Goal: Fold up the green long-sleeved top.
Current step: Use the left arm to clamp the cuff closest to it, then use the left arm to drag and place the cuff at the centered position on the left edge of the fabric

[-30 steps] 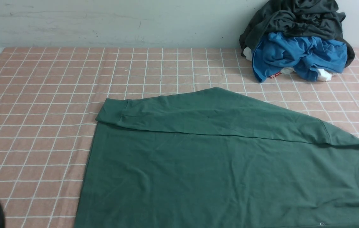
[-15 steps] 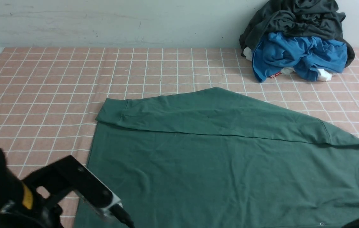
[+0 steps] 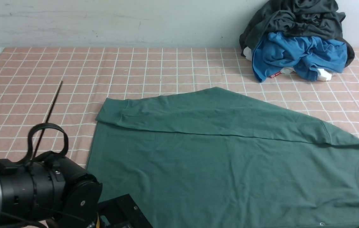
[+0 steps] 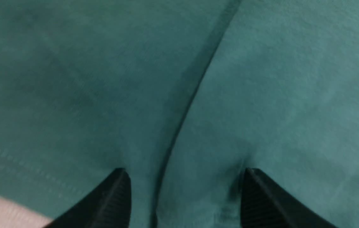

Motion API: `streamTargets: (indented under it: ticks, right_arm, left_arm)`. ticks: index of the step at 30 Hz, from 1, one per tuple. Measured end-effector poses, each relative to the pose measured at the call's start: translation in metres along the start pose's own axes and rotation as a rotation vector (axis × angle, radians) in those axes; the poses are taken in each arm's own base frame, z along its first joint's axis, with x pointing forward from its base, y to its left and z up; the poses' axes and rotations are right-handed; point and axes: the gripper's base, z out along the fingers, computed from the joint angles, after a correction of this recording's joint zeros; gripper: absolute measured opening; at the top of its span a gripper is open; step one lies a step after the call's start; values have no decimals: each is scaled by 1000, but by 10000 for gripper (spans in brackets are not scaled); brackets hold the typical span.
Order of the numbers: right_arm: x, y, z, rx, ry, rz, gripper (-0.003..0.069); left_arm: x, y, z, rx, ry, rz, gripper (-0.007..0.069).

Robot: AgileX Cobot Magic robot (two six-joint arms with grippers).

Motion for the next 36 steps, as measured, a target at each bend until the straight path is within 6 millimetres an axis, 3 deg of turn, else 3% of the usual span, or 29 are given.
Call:
streamTargets:
  ticks: [4,8,12,16,23,26,31,36]
  right_arm:
    - [0,0,0,1,-2,0,-14]
    - [0,0,0,1,-3,0,-14]
    - [0,0,0,1,-3,0,-14]
    - [-1,0,0,4,-13,0,-14]
    - [-3,-1,0,12,-33,0,-14]
    - [-3,-1,0,12,-35,0,-14]
    - [-3,-1,0,12,-36,-1,-14]
    - [-1,3,-3,10,-43,-32,-14]
  left_arm:
    - [-2,1,3,1,12,2,363]
    - [-1,0,2,4,19,-6,155]
    - [1,-1,-1,11,25,-10,35]
    - [3,-1,-11,3,15,-3,27]
    - [-17,11,-55,-104,-41,57,27]
    - [-38,22,-91,-213,-123,91,27]
    - [-67,40,-135,-286,-213,66,31]
    - [-87,67,-152,-295,-202,16,31]
